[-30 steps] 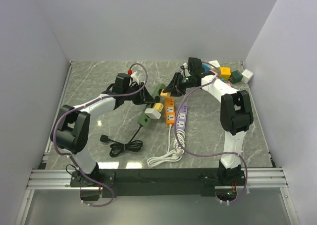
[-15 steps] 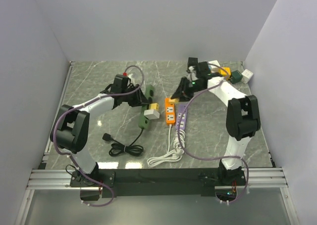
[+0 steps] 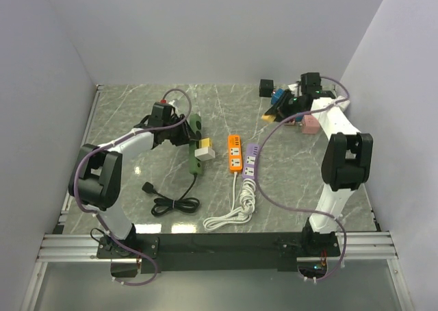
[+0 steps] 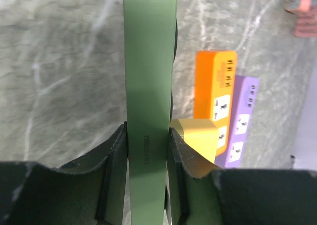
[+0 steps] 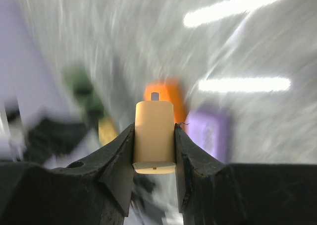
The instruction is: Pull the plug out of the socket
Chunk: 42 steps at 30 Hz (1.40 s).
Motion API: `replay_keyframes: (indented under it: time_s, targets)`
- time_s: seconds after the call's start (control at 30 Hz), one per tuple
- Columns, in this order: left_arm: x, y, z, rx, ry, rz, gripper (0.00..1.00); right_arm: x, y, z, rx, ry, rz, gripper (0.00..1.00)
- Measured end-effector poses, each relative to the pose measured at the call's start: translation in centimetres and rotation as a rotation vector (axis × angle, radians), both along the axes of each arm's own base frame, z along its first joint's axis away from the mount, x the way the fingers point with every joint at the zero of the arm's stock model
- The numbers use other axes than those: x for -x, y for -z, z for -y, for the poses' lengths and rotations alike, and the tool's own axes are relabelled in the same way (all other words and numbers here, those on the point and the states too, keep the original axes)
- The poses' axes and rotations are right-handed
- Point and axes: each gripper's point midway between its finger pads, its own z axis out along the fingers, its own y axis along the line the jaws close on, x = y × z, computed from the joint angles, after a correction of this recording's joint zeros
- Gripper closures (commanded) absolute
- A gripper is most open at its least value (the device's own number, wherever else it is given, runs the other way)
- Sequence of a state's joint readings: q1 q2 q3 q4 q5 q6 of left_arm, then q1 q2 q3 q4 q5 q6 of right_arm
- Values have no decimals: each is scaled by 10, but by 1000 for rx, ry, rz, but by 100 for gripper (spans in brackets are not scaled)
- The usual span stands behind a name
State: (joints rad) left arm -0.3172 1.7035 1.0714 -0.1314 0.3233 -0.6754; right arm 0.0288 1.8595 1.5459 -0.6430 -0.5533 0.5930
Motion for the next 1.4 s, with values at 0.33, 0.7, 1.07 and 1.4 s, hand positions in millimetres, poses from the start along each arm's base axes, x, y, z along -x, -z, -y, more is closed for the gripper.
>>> replay_keyframes:
  time_s: [0.33,0.7,1.07,1.4]
  targets:
    - [12,14,46,117,129,-32,99,-110,46,136,-54,547,21,100]
    - [20,38,63,154,162,-96,99,-188,12,169,-135,681,146,8]
    - [16,40,69,195,169,-94,100,-129,0,154,-70,595,98,6]
    - [15,37,71,212,161,-97,99,29,-8,-69,7,-145,133,6]
